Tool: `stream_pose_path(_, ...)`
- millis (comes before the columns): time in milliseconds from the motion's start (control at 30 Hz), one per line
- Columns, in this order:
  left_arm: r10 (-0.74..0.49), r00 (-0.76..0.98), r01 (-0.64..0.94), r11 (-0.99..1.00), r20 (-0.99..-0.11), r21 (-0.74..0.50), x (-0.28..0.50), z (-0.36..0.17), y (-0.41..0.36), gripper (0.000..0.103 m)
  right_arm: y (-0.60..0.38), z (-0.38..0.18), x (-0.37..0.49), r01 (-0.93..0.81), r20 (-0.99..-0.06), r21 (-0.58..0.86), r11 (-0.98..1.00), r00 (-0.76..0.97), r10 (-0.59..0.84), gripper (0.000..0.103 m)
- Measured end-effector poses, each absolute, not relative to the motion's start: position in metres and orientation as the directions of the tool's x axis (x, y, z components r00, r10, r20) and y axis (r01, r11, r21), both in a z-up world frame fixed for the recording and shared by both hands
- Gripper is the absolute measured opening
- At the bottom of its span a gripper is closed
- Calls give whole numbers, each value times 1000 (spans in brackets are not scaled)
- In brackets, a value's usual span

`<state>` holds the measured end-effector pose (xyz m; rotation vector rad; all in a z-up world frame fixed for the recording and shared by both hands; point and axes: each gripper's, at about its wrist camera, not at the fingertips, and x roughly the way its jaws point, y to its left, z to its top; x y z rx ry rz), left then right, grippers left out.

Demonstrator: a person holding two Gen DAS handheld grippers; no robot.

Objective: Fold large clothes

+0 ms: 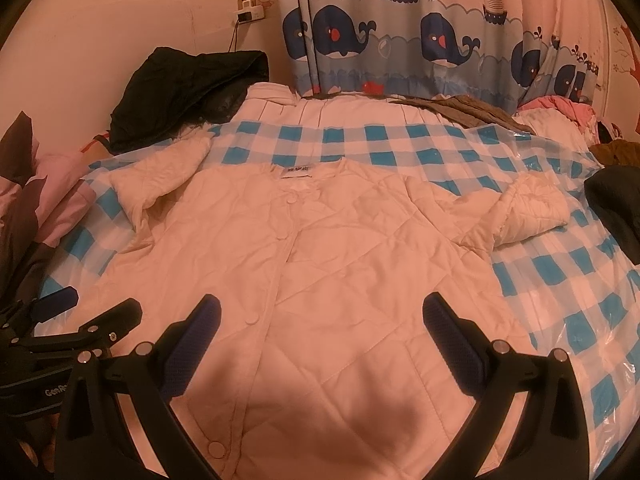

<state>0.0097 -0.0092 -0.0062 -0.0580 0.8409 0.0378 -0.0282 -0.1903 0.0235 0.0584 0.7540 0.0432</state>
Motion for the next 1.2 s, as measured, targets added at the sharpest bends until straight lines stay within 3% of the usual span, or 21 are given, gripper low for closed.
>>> stream_pose_path(1200,28,656,-62,998,-754,-18,11,-7,-7,95,-189,23,-28,-17,-685,70,997,726,60,97)
